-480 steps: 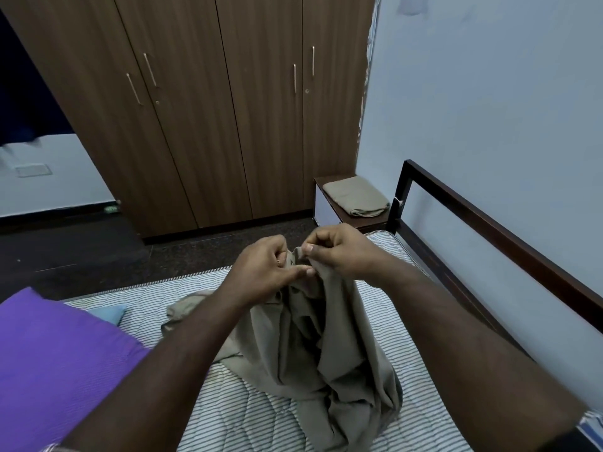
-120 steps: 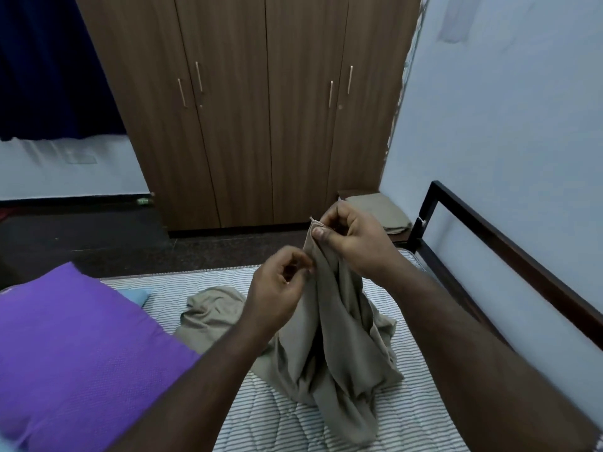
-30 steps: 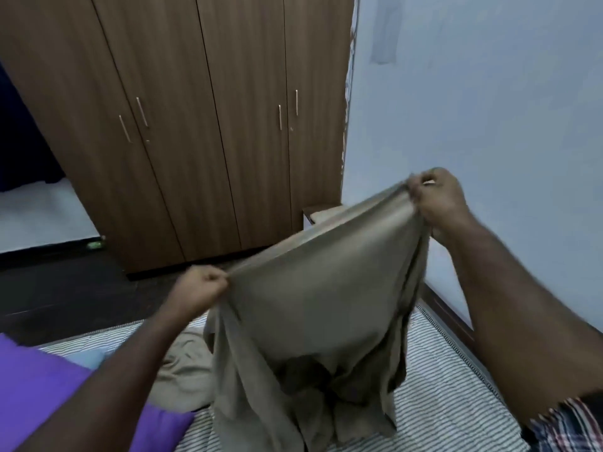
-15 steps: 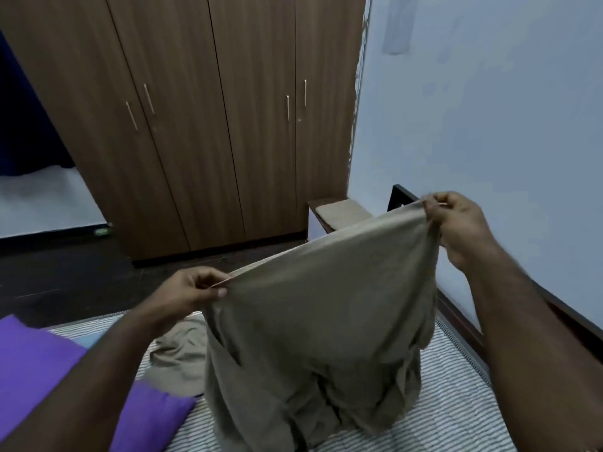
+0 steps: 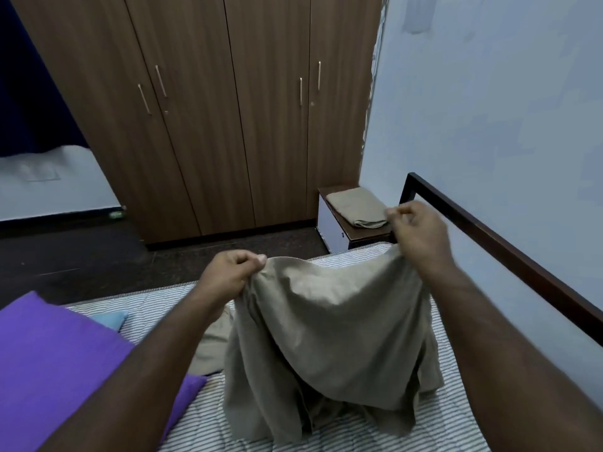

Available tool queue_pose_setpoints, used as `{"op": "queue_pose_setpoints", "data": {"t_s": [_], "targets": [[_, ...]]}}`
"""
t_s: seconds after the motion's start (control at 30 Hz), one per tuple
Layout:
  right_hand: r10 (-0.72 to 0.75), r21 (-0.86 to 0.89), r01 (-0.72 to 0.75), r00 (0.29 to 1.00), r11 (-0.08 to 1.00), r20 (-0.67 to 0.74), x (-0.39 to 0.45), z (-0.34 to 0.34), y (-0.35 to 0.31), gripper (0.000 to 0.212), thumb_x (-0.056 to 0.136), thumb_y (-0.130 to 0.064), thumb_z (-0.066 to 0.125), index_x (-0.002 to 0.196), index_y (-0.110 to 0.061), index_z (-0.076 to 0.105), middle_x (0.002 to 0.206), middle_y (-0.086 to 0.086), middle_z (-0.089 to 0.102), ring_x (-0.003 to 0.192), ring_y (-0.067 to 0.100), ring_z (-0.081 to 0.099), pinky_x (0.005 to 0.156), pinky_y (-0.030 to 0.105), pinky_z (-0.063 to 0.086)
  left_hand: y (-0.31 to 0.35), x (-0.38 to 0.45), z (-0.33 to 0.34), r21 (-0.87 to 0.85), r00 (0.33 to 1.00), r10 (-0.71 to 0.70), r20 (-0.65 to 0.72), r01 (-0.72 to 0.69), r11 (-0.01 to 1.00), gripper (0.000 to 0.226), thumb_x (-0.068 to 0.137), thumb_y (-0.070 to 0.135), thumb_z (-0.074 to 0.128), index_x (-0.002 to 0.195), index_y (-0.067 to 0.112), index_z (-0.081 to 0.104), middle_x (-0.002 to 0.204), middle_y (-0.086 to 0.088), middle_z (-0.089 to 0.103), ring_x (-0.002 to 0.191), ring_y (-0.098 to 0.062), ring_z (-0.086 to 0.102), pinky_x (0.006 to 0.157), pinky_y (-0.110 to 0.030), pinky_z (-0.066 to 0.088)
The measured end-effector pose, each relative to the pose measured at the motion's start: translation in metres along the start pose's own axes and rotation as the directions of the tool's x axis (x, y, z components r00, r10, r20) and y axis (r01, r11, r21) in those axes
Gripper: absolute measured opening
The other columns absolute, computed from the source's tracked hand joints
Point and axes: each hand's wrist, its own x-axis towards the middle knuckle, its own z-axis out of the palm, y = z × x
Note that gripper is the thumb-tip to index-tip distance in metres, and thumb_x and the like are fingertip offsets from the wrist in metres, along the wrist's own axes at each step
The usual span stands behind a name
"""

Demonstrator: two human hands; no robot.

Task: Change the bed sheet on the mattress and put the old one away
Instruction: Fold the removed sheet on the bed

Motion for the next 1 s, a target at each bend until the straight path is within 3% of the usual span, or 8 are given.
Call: {"op": "queue_pose_setpoints", "data": {"t_s": [0.13,0.23,0.3,0.37,0.6,0.77,0.87,1.0], "targets": [[-0.221,0.134,0.182,0.895,0.974,0.388,-0.035,0.029,-0.043,0.019,0.089,-0.028,0.075,0.107,-0.025,0.077,0.105,-0.011,0.072,0.101,0.001,0.065,0.093,0.025,0.051,0.024,-0.013,0.037,0.013,0.982,0.165,0.089,-0.167,0.986,0.02,0.096,0.022,0.068,0.087,0.006,0.073,0.081,-0.01,0.07,0.076,-0.018,0.06,0.071,-0.033,0.047],[-0.214,0.247,0.058,0.711,0.967,0.67,-0.051,0.05,-0.051,0.031,0.092,-0.03,0.072,0.122,-0.022,0.071,0.113,-0.008,0.074,0.11,0.001,0.066,0.103,0.031,0.051,0.031,-0.019,0.046,0.01,0.961,0.235,0.147,-0.239,0.971,0.017,0.096,0.019,0.067,0.09,0.005,0.073,0.087,-0.012,0.074,0.081,-0.015,0.065,0.076,-0.034,0.051],[-0.169,0.229,-0.003,0.663,0.973,0.73,-0.052,0.054,-0.047,0.023,0.093,-0.031,0.07,0.111,-0.019,0.076,0.101,-0.001,0.077,0.097,0.005,0.069,0.092,0.032,0.055,0.03,-0.019,0.045,-0.002,0.959,0.254,0.128,-0.256,0.967,0.014,0.096,0.018,0.067,0.09,0.008,0.074,0.091,-0.011,0.076,0.085,-0.015,0.068,0.081,-0.037,0.054],[-0.158,0.195,0.019,0.668,0.981,0.727,-0.051,0.051,-0.046,0.014,0.093,-0.028,0.071,0.097,-0.017,0.078,0.087,0.001,0.076,0.079,0.005,0.066,0.075,0.032,0.056,0.026,-0.02,0.042,-0.028,0.962,0.256,0.098,-0.254,0.967,0.013,0.096,0.017,0.066,0.089,0.012,0.075,0.089,-0.007,0.076,0.084,-0.013,0.068,0.08,-0.036,0.054],[-0.286,-0.094,0.367,0.84,0.925,0.462,-0.039,0.034,-0.064,0.007,0.095,-0.024,0.068,0.091,-0.025,0.073,0.089,-0.008,0.071,0.086,0.007,0.063,0.079,0.031,0.053,-0.011,-0.022,0.039,-0.086,0.94,0.3,0.16,-0.29,0.953,0.015,0.091,0.023,0.07,0.104,0.027,0.063,0.087,0.011,0.065,0.078,-0.01,0.058,0.072,-0.03,0.05],[-0.329,-0.144,0.407,0.865,0.902,0.379,-0.031,0.014,-0.073,0.008,0.096,-0.022,0.066,0.091,-0.024,0.073,0.083,-0.012,0.063,0.076,-0.002,0.056,0.06,0.005,0.036,-0.032,-0.027,0.045,0.106,0.902,0.415,0.117,-0.427,0.898,0.028,0.093,0.001,0.06,0.095,0.029,0.058,0.09,0.012,0.061,0.072,-0.01,0.056,0.063,-0.031,0.048],[-0.349,-0.157,0.43,0.858,0.889,0.378,-0.03,0.009,-0.078,0.011,0.095,-0.023,0.067,0.087,-0.028,0.071,0.079,-0.019,0.061,0.075,-0.009,0.054,0.058,0.001,0.035,-0.036,-0.027,0.048,0.353,0.784,0.617,0.067,-0.597,0.72,0.033,0.085,-0.006,0.053,0.099,0.022,0.063,0.102,0.008,0.058,0.093,-0.007,0.057,0.076,-0.017,0.044],[-0.335,-0.2,0.423,0.871,0.884,0.36,-0.03,0.008,-0.085,0.011,0.096,-0.025,0.065,0.087,-0.029,0.07,0.075,-0.022,0.056,0.071,-0.008,0.052,0.054,0.003,0.031,-0.038,-0.032,0.065,0.398,0.753,0.652,0.085,-0.626,0.671,0.025,0.083,0.013,0.054,0.096,0.018,0.073,0.099,0.009,0.056,0.093,-0.003,0.056,0.08,-0.015,0.043]]}}
